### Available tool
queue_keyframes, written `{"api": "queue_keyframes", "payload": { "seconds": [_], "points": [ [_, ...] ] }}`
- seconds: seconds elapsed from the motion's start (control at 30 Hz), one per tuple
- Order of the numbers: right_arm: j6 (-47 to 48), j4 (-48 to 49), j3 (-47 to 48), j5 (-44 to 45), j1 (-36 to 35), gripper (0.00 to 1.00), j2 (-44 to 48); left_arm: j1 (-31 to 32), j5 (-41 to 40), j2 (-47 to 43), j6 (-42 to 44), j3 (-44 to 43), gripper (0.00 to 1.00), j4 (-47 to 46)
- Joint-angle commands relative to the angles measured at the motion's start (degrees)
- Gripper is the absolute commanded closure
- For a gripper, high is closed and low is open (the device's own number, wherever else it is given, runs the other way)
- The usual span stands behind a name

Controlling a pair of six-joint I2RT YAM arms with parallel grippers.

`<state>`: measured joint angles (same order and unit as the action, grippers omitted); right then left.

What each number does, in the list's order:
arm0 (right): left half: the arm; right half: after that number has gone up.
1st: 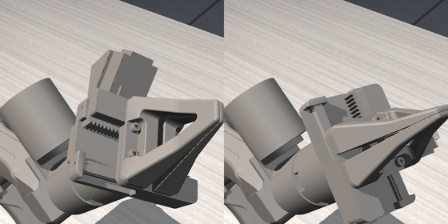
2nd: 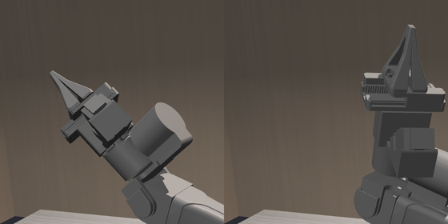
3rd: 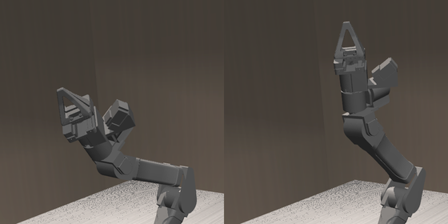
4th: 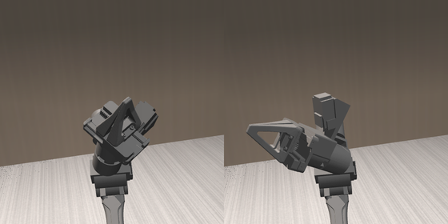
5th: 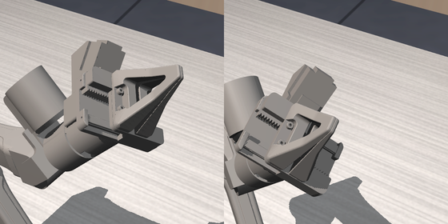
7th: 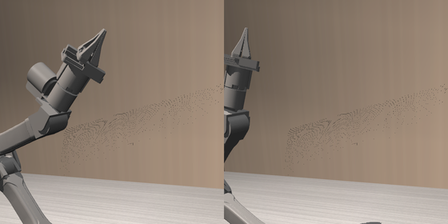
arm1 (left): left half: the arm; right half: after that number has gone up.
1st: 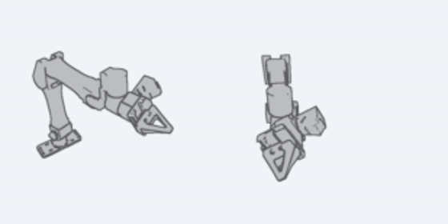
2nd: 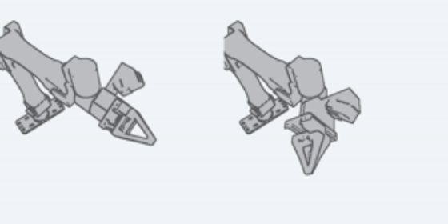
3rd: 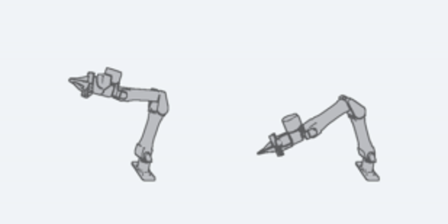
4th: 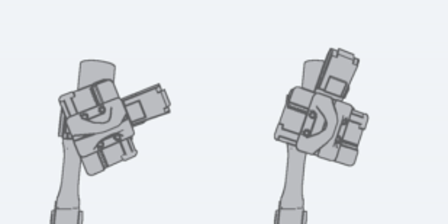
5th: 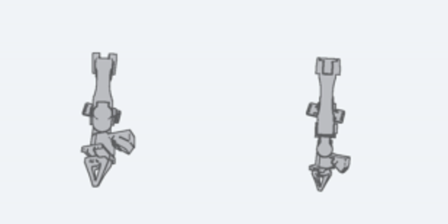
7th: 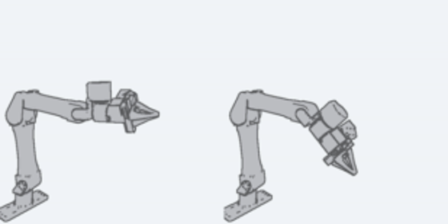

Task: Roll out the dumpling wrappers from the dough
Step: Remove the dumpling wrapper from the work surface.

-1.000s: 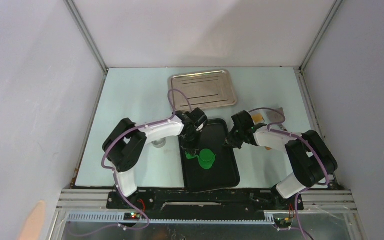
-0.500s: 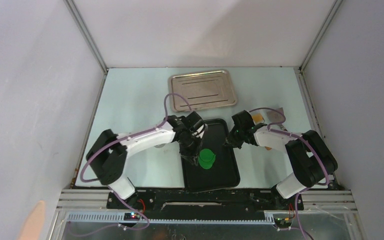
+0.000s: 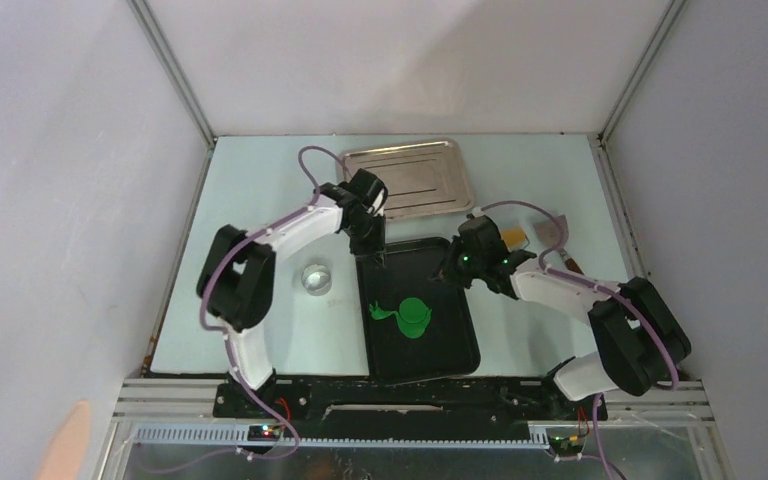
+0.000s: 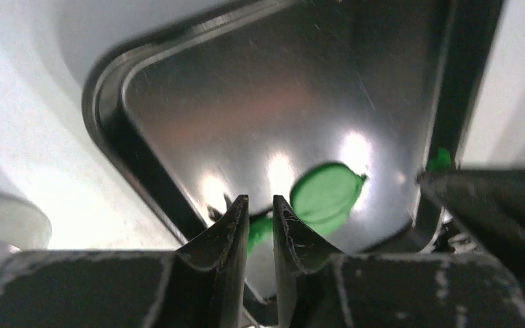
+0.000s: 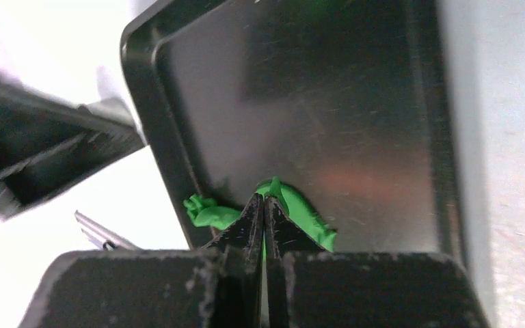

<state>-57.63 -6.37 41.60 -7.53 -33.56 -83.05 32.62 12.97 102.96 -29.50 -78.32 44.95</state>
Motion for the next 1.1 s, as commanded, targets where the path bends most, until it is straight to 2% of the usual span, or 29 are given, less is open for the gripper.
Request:
{"api": "queue_keyframes", "payload": {
  "seconds": [0.0,0.17,0.6,1.07],
  "points": [
    [4.9,4.7,4.3,-6.7,-2.9,1.00,-2.6,-1.0,-1.5,7.0,0.8,-4.2,0.78,-0.5],
    [7.6,3.2,11.1,-11.6,-7.2,1.00,-11.2,-2.2,-1.3,11.1,1.4,-5.5,0.78,-0.7],
    [8.7,0.7,15.3,-11.2,-9.6,1.00,-21.8,-2.5,-0.7,14.6,2.3,-4.1,0.78,-1.1],
    [18.3,-4.9,15.6,-14.7,-12.0,1.00,-22.9,-2.5,-1.6,16.3,2.7,-5.1,0.78,-0.2]
  ]
}}
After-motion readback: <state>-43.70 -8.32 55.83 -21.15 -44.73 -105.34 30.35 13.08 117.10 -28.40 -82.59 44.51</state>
